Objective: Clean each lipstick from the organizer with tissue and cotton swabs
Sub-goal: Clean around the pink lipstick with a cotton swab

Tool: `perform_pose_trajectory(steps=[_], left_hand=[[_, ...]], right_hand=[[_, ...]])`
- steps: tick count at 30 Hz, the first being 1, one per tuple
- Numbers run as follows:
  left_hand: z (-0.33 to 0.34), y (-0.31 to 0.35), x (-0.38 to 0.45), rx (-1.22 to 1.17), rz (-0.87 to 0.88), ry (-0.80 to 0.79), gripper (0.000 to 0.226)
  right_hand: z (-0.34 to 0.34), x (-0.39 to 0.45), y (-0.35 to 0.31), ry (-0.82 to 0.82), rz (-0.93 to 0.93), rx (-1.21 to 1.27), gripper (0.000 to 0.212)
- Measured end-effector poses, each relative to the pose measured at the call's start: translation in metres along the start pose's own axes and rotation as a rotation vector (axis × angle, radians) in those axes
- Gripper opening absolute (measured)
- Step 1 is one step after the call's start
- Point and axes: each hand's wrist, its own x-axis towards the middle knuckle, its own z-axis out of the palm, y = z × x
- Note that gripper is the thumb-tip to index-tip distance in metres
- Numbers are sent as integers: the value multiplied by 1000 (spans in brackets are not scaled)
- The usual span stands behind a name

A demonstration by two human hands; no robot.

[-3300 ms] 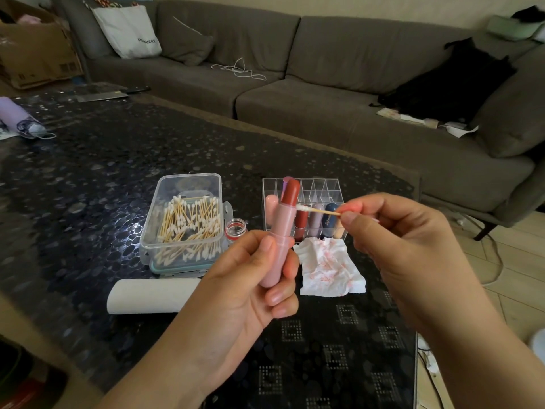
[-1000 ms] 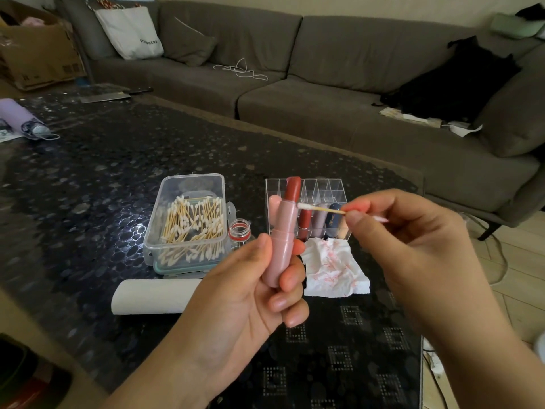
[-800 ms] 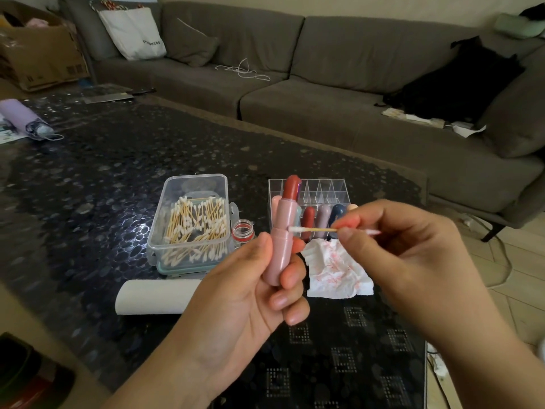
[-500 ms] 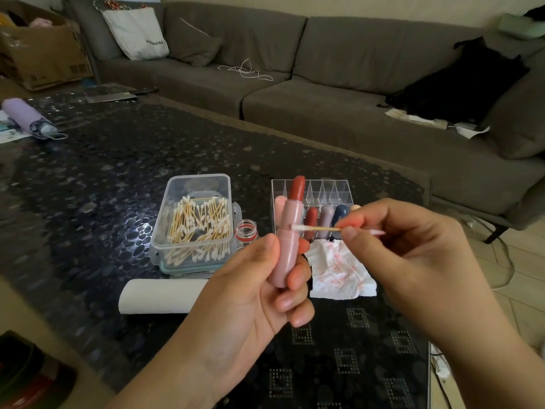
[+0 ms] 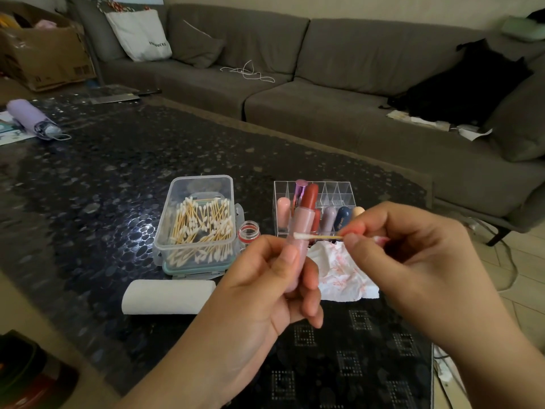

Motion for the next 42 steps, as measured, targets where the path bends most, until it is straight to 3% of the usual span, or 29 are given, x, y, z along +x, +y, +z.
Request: perform_pose_trajectory(steps=[16, 21, 25, 28, 32, 36, 42], left_hand=[[-2, 1, 3, 10, 47, 50, 16], [1, 2, 1, 75, 83, 98, 6], [2, 6, 2, 136, 98, 139, 30], [0, 6, 4, 172, 99, 145, 30], [0, 4, 4, 167, 127, 152, 34], [-2, 3, 5, 205, 150, 190, 25], [-3, 1, 5, 252, 200, 234, 16]], right_hand=[[2, -1, 1, 27, -11, -31, 3], [4, -1, 2, 29, -10, -29, 4], [2, 0, 4, 74, 31, -5, 5], [4, -1, 1, 26, 16, -8, 4], [2, 0, 3, 83, 5, 1, 5], [1, -2, 1, 29, -32, -34, 7], [2, -1, 5, 76, -84, -72, 8]])
